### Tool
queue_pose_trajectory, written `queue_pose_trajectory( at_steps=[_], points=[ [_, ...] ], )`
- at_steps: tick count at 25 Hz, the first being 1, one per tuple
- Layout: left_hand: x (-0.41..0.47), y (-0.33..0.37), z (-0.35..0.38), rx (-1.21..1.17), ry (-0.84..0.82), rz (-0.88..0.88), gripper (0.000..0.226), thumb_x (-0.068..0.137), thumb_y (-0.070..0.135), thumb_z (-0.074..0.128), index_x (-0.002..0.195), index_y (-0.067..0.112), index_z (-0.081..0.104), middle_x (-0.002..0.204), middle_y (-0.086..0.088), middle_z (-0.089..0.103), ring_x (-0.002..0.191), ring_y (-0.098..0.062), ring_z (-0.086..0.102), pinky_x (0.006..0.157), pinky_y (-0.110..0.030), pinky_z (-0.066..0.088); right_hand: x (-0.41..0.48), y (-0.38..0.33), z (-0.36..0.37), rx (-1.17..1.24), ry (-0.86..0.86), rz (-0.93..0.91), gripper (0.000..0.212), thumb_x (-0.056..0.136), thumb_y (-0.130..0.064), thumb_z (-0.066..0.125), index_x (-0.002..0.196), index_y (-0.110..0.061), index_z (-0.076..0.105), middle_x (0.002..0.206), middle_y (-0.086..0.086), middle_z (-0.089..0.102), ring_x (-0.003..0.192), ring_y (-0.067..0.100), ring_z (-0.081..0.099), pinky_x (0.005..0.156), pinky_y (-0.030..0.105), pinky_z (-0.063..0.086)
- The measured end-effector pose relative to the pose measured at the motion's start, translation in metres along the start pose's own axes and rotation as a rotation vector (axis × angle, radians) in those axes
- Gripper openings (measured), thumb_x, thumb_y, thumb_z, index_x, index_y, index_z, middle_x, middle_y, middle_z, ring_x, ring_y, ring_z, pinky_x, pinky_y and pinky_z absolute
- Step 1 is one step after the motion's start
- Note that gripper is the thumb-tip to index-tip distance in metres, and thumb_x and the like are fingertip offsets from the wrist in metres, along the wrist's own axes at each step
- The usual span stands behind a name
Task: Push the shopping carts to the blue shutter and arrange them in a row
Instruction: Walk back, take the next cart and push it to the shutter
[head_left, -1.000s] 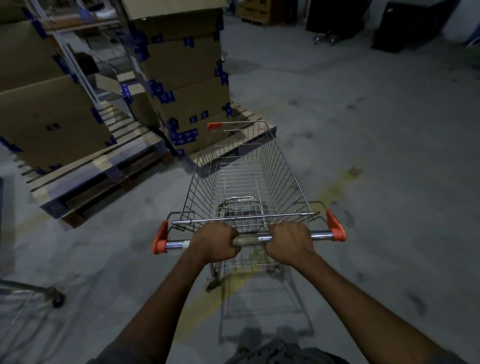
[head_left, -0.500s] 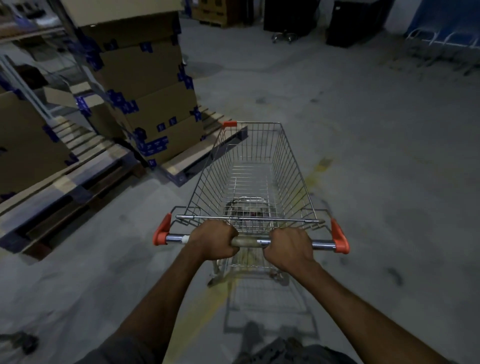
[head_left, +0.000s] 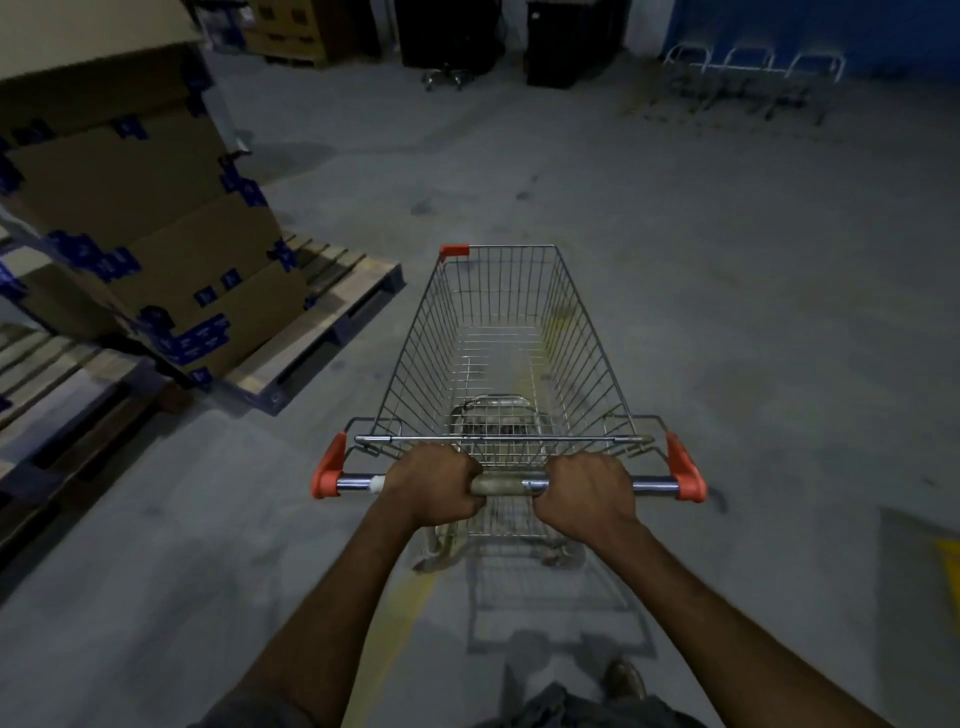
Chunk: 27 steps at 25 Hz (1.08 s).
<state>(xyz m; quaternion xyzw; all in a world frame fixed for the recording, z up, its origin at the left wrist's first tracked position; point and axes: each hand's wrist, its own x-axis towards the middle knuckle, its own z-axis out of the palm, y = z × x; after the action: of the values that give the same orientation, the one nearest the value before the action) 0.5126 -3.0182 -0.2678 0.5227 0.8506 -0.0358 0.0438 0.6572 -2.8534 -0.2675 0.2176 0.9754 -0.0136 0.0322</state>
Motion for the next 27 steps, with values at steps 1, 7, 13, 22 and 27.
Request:
queue_pose_trajectory(
  at_steps=[1, 7, 13, 22, 27],
  points=[
    [0.012, 0.009, 0.000, 0.001, 0.000, 0.009, 0.028, 0.079, 0.054, 0.052, 0.072, 0.027, 0.051, 0.078, -0.003, 0.071, 0.077, -0.025, 0.069, 0.068, -0.031, 0.051, 0.001, 0.014, 0.000, -0.006, 0.000, 0.012, 0.026, 0.078, -0.040, 0.058, 0.091, -0.022, 0.072, 0.087, 0.002, 0.073, 0.079, 0.024, 0.069, 0.073, 0.030, 0.052],
    [0.071, 0.056, -0.005, 0.027, 0.014, 0.065, 0.033, 0.080, 0.054, 0.053, 0.085, 0.023, 0.065, 0.086, -0.003, 0.073, 0.084, -0.026, 0.070, 0.072, -0.033, 0.051, 0.013, 0.086, -0.002, -0.026, -0.004, 0.047, 0.028, 0.079, -0.042, 0.056, 0.090, -0.022, 0.072, 0.084, 0.000, 0.072, 0.075, 0.022, 0.067, 0.070, 0.029, 0.050],
    [0.136, 0.095, -0.011, 0.037, 0.039, 0.108, 0.031, 0.077, 0.052, 0.054, 0.081, 0.024, 0.065, 0.085, -0.002, 0.073, 0.084, -0.025, 0.071, 0.069, -0.032, 0.050, 0.031, 0.155, -0.005, -0.034, 0.002, 0.081, 0.026, 0.079, -0.043, 0.056, 0.085, -0.021, 0.070, 0.078, -0.001, 0.069, 0.064, 0.020, 0.055, 0.066, 0.028, 0.044],
    [0.232, 0.124, -0.021, 0.002, 0.047, 0.129, 0.030, 0.074, 0.056, 0.049, 0.068, 0.026, 0.051, 0.079, 0.001, 0.072, 0.079, -0.021, 0.069, 0.066, -0.030, 0.047, 0.074, 0.232, -0.010, -0.003, -0.012, 0.124, 0.021, 0.082, -0.039, 0.057, 0.084, -0.021, 0.068, 0.083, 0.000, 0.071, 0.068, 0.020, 0.057, 0.067, 0.030, 0.045],
    [0.287, 0.130, -0.022, -0.033, 0.037, 0.122, 0.032, 0.073, 0.055, 0.052, 0.069, 0.023, 0.057, 0.081, 0.001, 0.072, 0.082, -0.022, 0.069, 0.069, -0.031, 0.050, 0.104, 0.265, -0.012, 0.010, -0.013, 0.166, 0.023, 0.079, -0.039, 0.058, 0.085, -0.020, 0.070, 0.084, 0.002, 0.072, 0.077, 0.023, 0.068, 0.069, 0.030, 0.048]
  ],
)
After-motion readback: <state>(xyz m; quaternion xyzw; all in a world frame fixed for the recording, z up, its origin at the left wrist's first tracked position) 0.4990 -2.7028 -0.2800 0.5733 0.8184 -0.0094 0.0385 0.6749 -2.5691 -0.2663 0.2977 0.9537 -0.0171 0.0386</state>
